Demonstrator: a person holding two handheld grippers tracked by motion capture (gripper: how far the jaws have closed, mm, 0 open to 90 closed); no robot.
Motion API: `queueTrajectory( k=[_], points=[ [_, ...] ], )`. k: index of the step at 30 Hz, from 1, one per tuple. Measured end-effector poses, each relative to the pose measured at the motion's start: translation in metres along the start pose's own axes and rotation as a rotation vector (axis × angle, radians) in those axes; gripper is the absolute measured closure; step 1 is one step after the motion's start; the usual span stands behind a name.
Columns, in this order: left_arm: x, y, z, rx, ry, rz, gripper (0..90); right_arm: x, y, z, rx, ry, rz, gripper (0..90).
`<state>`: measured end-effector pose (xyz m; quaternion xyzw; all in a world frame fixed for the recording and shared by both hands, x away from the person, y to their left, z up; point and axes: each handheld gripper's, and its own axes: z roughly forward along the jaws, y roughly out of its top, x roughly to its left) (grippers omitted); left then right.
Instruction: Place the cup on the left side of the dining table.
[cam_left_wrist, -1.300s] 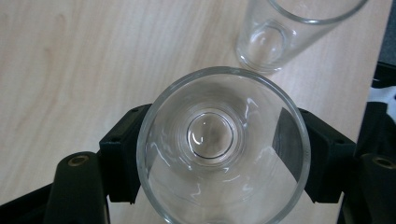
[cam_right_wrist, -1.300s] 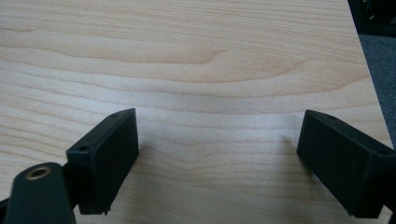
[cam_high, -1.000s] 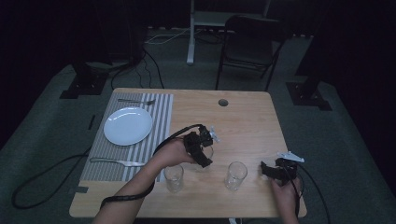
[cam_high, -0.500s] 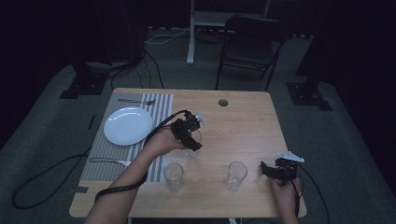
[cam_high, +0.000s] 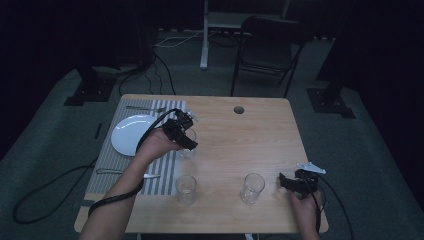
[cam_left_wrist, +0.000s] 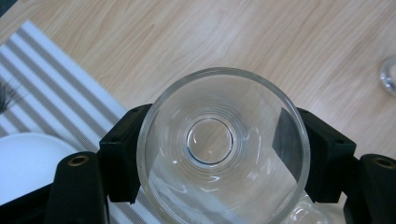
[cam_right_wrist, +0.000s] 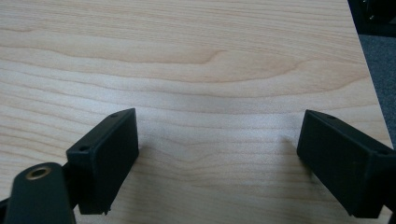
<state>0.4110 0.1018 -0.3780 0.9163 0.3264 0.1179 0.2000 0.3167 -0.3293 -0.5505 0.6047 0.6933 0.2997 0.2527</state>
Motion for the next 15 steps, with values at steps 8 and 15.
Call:
queueTrajectory(
  k=[8,15],
  points=[
    [0.02,-0.025,0.006,0.042,0.013,-0.072,29.1,0.0,0.0,0.0,0.0,0.0,0.0,12.3],
    [0.034,-0.049,0.008,0.066,0.023,-0.118,29.1,0.0,0.0,0.0,0.0,0.0,0.0,12.3]
  ],
)
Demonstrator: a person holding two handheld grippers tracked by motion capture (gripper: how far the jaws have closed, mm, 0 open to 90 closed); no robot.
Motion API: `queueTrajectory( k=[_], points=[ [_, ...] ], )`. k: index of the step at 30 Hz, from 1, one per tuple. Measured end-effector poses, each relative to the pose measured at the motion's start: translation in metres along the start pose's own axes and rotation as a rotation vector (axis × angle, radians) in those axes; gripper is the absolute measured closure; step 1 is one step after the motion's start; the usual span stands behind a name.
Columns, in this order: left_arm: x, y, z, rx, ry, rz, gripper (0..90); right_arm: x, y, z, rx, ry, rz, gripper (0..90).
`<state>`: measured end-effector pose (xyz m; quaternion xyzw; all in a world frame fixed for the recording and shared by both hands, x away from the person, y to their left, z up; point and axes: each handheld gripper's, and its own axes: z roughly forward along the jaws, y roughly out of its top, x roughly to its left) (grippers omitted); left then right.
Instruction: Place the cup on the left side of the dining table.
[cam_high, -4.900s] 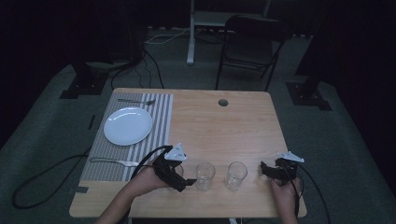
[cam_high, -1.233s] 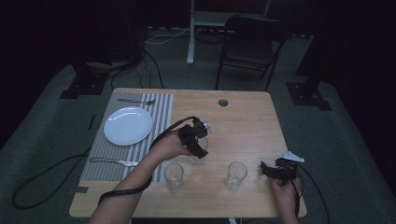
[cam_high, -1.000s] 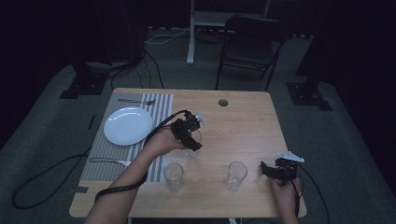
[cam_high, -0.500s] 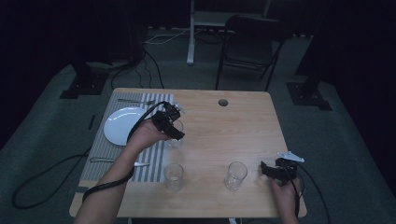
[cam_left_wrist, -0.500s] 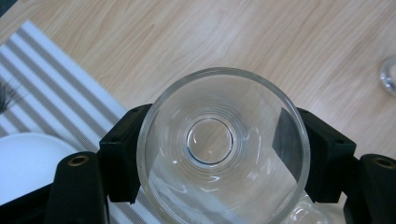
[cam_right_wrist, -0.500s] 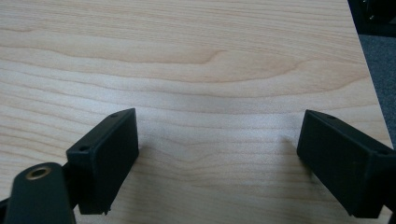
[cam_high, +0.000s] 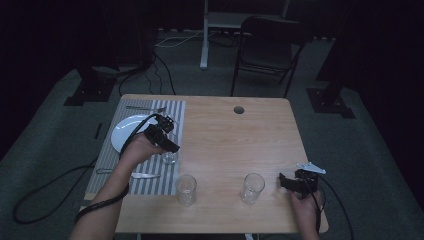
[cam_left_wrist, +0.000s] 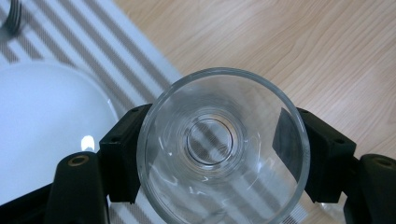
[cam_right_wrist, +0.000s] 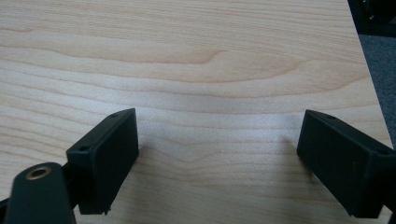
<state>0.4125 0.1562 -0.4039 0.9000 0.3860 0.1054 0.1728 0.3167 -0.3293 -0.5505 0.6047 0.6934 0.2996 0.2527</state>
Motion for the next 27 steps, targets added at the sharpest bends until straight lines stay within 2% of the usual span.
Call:
queueTrajectory(
  k=[6,10,14,20,22,26,27],
  points=[
    [0.016,-0.017,0.003,0.023,0.028,-0.045,29.1,0.0,0.0,0.0,0.0,0.0,0.0,12.3],
    [0.026,-0.026,0.007,0.043,0.026,-0.075,29.1,0.0,0.0,0.0,0.0,0.0,0.0,12.3],
    [0.031,-0.033,0.01,0.058,0.036,-0.081,29.1,0.0,0.0,0.0,0.0,0.0,0.0,12.3],
    [0.037,-0.04,0.014,0.068,0.028,-0.096,29.0,0.0,0.0,0.0,0.0,0.0,0.0,12.3],
    [0.039,-0.042,0.016,0.067,0.028,-0.101,29.1,0.0,0.0,0.0,0.0,0.0,0.0,12.3],
    [0.041,-0.047,0.015,0.036,0.017,-0.1,29.0,0.0,0.0,0.0,0.0,0.0,0.0,12.3],
    [0.041,-0.049,0.016,0.026,0.015,-0.114,29.0,0.0,0.0,0.0,0.0,0.0,0.0,12.3]
  ],
)
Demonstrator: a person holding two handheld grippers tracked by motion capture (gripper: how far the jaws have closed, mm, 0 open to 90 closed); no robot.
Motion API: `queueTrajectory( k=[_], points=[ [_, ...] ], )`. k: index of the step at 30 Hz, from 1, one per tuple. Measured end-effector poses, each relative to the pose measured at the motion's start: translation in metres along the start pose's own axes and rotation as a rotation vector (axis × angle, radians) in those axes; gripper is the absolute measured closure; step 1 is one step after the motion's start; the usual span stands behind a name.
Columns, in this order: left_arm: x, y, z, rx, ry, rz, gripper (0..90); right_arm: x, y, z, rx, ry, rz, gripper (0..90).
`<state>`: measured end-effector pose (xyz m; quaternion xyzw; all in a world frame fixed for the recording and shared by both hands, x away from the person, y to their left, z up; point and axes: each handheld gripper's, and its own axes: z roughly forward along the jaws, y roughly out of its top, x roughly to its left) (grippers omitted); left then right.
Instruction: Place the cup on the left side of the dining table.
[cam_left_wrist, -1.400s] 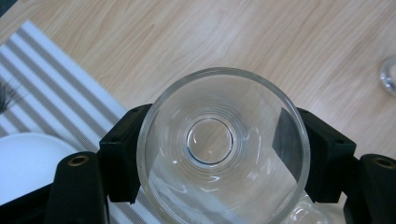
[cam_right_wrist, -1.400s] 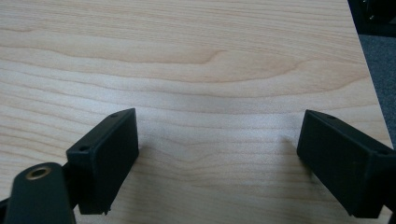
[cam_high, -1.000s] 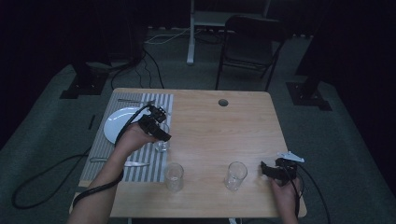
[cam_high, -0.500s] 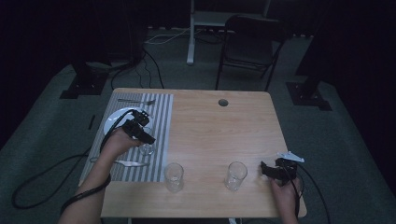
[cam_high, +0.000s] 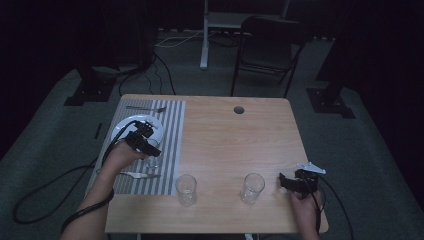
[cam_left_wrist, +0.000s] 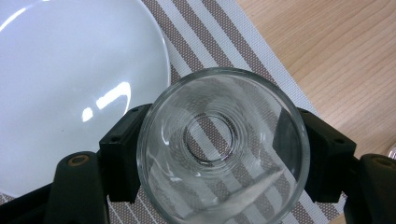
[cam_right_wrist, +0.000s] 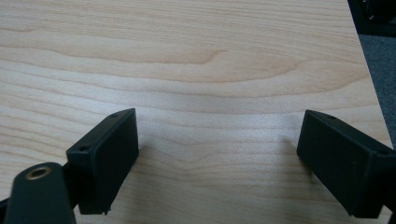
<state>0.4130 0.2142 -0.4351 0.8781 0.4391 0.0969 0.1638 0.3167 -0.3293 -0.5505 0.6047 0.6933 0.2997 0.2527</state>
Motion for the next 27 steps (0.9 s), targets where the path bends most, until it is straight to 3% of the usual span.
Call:
queueTrajectory(
  k=[7,9,13,14,21,27],
  points=[
    [-0.001,-0.008,0.001,-0.054,0.012,-0.031,28.4,0.0,0.0,0.0,0.0,0.0,0.0,12.3],
    [-0.001,-0.01,0.001,-0.064,-0.018,-0.037,21.3,0.0,0.0,0.0,0.0,0.0,0.0,12.3],
    [-0.002,-0.015,0.003,-0.068,-0.018,-0.045,20.1,0.0,0.0,0.0,0.0,0.0,0.0,12.3],
    [-0.002,-0.016,0.003,-0.064,-0.034,-0.048,17.9,0.0,0.0,0.0,0.0,0.0,-0.001,12.3],
    [-0.004,-0.028,0.014,-0.085,-0.091,-0.1,2.6,0.0,0.0,0.0,0.0,0.0,0.0,12.3],
    [-0.01,-0.04,0.018,-0.141,-0.061,-0.121,1.7,0.0,0.0,0.0,0.0,0.0,-0.001,12.3]
  ],
)
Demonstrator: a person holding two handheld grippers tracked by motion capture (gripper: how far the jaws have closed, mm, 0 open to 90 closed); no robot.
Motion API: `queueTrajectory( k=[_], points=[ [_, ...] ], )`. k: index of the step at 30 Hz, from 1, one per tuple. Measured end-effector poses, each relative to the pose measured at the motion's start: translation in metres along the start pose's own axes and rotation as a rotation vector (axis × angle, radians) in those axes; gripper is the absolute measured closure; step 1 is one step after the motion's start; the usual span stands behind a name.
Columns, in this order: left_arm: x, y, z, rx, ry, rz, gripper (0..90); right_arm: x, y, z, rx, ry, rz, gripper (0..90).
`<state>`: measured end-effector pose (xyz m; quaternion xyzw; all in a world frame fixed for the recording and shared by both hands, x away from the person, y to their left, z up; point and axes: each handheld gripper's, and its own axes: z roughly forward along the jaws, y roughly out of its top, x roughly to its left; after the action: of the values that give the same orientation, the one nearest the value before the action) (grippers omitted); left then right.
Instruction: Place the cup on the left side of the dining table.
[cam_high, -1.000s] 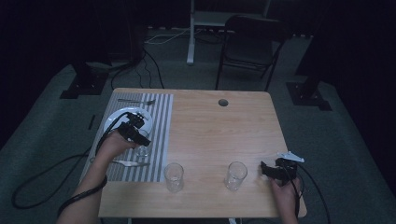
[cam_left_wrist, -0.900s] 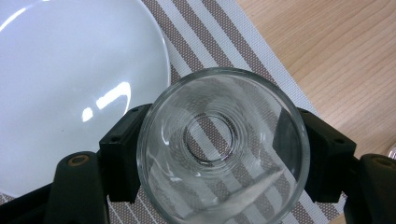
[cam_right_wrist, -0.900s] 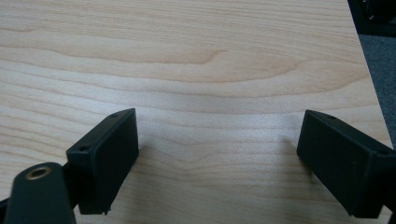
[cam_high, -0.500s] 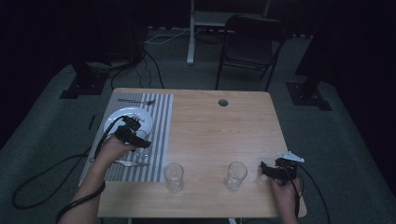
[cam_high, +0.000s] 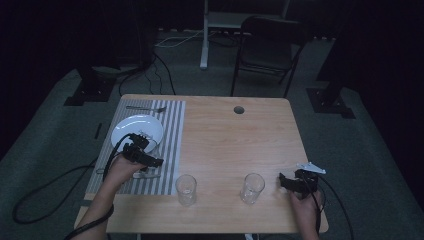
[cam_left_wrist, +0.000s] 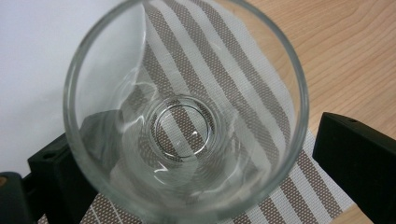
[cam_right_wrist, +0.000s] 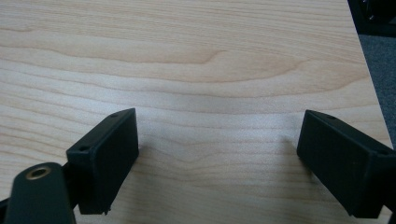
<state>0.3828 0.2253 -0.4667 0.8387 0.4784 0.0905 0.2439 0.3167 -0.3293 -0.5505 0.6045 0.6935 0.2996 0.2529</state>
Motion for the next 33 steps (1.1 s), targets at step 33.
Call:
queueTrajectory(
  k=[33],
  points=[
    [0.015,-0.086,-0.011,-0.134,0.159,-0.226,1.7,0.0,0.0,0.0,0.001,0.0,0.001,12.3]
  ],
)
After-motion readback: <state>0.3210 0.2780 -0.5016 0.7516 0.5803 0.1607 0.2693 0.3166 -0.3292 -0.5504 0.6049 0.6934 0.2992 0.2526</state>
